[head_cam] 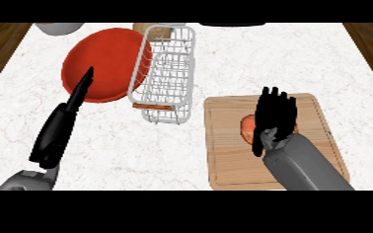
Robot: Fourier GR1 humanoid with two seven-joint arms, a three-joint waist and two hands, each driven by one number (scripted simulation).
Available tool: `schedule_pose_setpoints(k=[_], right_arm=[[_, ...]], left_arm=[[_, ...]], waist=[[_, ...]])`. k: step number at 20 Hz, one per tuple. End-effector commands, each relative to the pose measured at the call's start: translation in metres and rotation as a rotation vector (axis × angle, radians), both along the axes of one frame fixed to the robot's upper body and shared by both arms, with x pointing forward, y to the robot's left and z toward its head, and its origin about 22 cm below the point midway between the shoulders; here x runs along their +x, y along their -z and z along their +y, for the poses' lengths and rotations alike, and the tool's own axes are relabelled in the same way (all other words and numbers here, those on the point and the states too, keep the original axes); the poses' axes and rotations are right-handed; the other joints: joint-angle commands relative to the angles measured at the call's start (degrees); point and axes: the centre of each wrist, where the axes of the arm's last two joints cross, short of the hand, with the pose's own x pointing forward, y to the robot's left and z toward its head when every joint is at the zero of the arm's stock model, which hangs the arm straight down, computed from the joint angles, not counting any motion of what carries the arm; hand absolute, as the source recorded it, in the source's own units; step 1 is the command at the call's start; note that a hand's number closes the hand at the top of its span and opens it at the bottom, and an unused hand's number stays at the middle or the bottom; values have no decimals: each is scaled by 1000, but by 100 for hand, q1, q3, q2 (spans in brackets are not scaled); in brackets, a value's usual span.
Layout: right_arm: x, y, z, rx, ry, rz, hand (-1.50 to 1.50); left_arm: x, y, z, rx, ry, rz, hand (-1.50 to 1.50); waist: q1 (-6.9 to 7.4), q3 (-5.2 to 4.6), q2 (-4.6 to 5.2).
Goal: Pick the croissant from the cutting board and place it in the tiered basket
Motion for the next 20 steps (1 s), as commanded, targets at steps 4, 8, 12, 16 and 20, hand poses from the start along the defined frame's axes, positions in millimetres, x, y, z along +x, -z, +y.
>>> schedule_pose_setpoints(k=[4, 8, 12, 16, 20], right_arm=[[-9, -9, -5, -164, 187, -39, -150], [-16, -17, -15, -153, 201, -29, -150], [-16, -3, -10, -154, 209, 4, -150], [-14, -5, -25, -138, 220, -28, -150], [-10, -3, -34, -135, 235, -30, -150]], left_arm=[[-5, -13, -1, -7, 8, 0, 0], [0, 0, -4, -14, 0, -8, 0], [-6, 4, 9, 14, 3, -9, 0], [16, -18, 6, -15, 22, -1, 0], [-12, 1, 2, -7, 24, -4, 0]], waist=[[55, 6, 6], [8, 2, 16], [77, 3, 31], [40, 6, 41], [104, 7, 31]])
